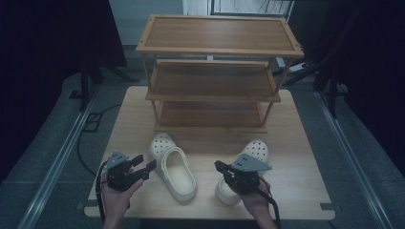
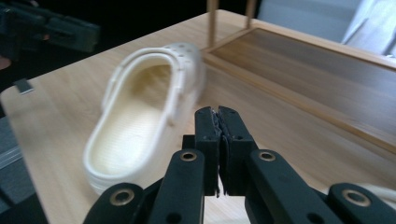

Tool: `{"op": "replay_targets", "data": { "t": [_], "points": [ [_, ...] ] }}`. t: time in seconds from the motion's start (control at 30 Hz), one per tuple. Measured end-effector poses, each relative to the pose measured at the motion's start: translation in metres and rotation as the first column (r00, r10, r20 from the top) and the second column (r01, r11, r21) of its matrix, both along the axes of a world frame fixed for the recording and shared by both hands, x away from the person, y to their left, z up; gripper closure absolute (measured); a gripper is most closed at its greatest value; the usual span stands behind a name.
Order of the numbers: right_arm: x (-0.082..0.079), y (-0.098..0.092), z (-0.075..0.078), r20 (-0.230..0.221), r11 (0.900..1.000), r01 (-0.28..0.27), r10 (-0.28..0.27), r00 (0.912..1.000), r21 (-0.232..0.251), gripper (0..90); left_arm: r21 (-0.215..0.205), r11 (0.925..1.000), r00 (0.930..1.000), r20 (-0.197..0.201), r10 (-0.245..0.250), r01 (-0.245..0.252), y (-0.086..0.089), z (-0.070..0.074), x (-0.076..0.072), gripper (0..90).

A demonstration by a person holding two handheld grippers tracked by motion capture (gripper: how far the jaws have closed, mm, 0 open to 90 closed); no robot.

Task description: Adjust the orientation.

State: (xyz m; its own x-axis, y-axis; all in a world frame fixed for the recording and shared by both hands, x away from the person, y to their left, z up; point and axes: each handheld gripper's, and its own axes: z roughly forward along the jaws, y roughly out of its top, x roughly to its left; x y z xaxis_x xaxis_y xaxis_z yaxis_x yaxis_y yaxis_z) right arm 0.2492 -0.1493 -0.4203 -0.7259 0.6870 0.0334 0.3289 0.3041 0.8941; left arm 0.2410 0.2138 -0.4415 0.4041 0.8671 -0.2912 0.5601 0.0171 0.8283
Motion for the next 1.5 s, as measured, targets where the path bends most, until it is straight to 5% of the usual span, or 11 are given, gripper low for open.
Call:
{"op": "replay_targets", "data": {
  "t": [0.3,0.87,1.17,1.5],
  "points": [
    [-0.004,0.045,-0.019,-0.042,0.995,-0.083,0.081,0.9959,-0.061,87.4,0.002,1.0000,1.0000,-0.003,-0.005,0.005,-0.001,-0.001,0.000,38.9],
    [-0.004,0.062,-0.049,-0.108,0.974,-0.086,0.065,0.9920,-0.209,87.6,0.012,0.9997,0.9998,-0.008,-0.019,0.019,-0.007,-0.002,0.000,38.9],
    [-0.008,0.066,-0.053,-0.120,0.966,-0.106,0.079,0.9896,-0.235,88.7,0.010,0.9997,0.9998,-0.005,-0.022,0.022,-0.007,-0.001,-0.001,38.9],
    [-0.017,0.073,-0.054,-0.148,0.964,-0.187,0.160,0.9760,-0.191,90.0,0.005,0.9999,0.9999,0.001,-0.015,0.015,-0.003,0.001,-0.002,38.9]
  ]
}}
